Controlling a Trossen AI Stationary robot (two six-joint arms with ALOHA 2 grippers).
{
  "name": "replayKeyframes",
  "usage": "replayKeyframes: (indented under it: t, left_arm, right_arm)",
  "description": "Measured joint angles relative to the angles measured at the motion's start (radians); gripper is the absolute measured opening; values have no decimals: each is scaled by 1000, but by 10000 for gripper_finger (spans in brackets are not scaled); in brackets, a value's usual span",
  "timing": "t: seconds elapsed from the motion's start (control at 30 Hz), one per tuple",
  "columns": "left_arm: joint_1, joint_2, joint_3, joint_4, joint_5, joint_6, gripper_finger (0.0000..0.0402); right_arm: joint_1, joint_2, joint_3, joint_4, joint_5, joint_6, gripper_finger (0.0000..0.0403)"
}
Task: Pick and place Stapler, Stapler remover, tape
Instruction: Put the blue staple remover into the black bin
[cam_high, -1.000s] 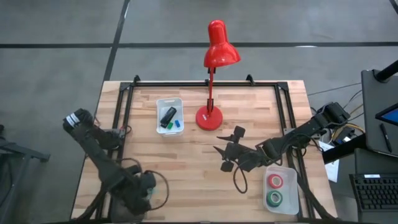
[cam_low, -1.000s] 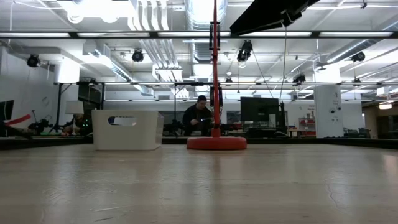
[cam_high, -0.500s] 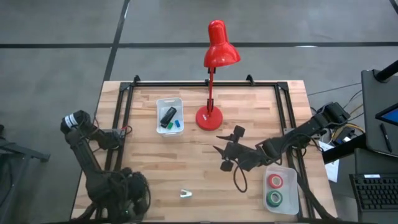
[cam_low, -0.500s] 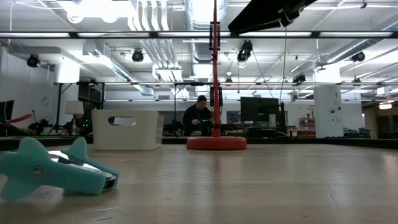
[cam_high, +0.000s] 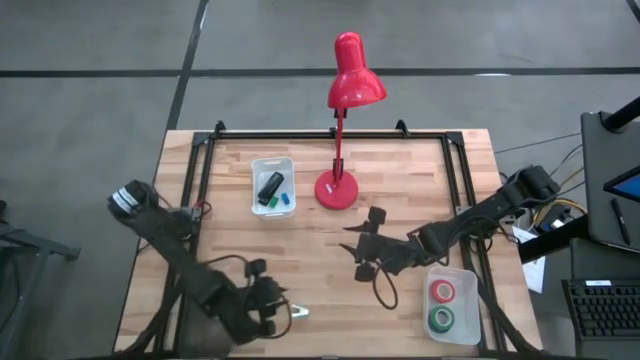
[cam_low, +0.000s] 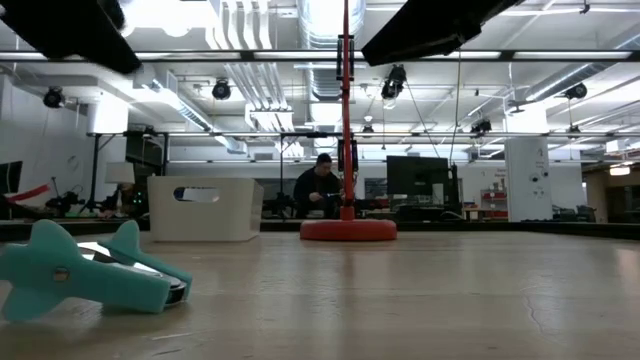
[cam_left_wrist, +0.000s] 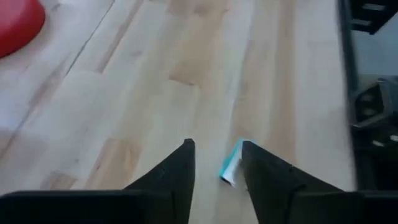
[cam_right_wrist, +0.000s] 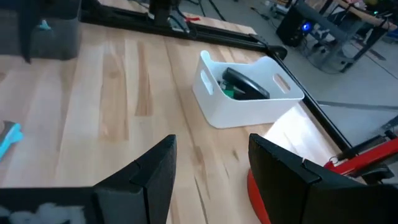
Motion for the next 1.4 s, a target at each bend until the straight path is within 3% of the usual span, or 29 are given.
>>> replayKeyframes:
  t: [0.23, 0.37, 0.53, 1.2, 1.4]
  left_arm:
    - [61, 49, -135, 224, 30, 59, 142]
    - [85, 74, -220, 439, 153, 97, 142]
    - [82, 100, -291, 626, 178, 146, 142]
    - [99, 178, -308, 698, 220, 122, 142]
    - [99, 167, -309, 701, 231, 127, 116]
  right_arm:
    - [-1, 28, 0, 1, 0, -4, 194]
    - [-2, 39, 0, 9, -1, -17, 194]
    - [-2, 44, 0, 23, -1, -19, 194]
    - [-2, 44, 0, 31, -1, -20, 194]
    - [-2, 44, 0, 36, -1, -20, 194]
